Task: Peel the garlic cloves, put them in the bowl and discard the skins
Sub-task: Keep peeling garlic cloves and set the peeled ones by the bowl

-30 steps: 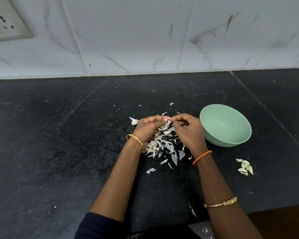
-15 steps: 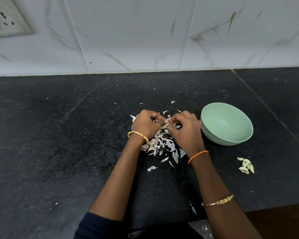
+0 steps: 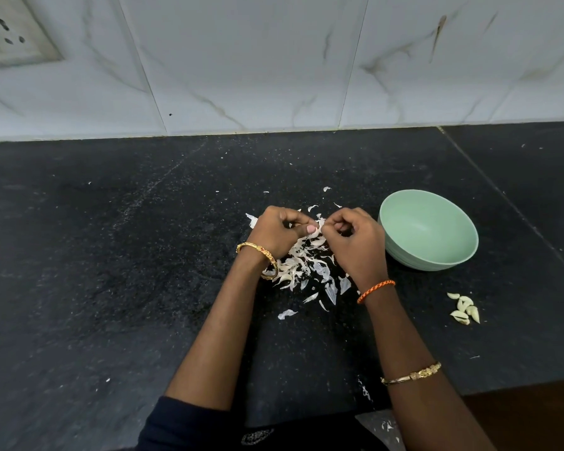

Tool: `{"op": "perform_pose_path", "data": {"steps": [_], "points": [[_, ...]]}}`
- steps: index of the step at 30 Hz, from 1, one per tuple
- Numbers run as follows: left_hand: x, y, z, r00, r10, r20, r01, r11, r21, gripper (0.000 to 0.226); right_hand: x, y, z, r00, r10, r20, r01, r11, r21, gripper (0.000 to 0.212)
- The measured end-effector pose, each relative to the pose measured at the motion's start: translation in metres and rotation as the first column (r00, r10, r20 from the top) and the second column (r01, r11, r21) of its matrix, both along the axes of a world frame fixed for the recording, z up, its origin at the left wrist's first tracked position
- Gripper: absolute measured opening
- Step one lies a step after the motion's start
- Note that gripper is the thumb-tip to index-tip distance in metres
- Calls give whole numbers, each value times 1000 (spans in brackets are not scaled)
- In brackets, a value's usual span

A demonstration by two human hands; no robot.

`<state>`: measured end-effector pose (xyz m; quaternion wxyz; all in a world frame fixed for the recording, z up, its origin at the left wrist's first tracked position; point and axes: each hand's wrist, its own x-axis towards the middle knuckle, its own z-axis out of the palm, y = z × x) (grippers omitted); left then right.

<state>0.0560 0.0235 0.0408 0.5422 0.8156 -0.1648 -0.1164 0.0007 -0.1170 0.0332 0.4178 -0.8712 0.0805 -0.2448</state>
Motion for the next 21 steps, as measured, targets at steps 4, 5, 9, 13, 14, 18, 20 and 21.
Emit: {"op": "perform_pose_path", "data": {"steps": [4,5,9,13,14,18,20,21], "points": [[-1,-1,2,994,6,-110,-22,989,-147,12,-1,-3,6,981,52,-188,18,936,351,21],[-1,-1,2,992,14,-126,-36,985,-171,13,-2,-4,8,973,95,-210,11,891,454,17],[-2,-1,3,994,28,-106,-52,972,-230,12,-7,-4,14,939,306,-157,-45,560,828,14],[-2,-1,3,996,33,-88,-52,972,-230,7,-6,-4,18,945,308,-114,-67,520,851,14],[-1,0,4,995,23,-93,-43,974,-221,9,-5,-5,18,950,292,-109,-58,510,858,13],[0,0,8,999,0,-36,-6,986,-167,8,-3,-4,19,957,275,-91,-46,453,890,11],[-2,-2,11,1000,16,-2,-16,986,-165,11,-3,-2,20,960,267,-81,-37,407,912,11],[-3,-4,11,1000,25,13,-22,987,-162,10,-4,-2,20,961,266,-74,-38,391,919,11]]}}
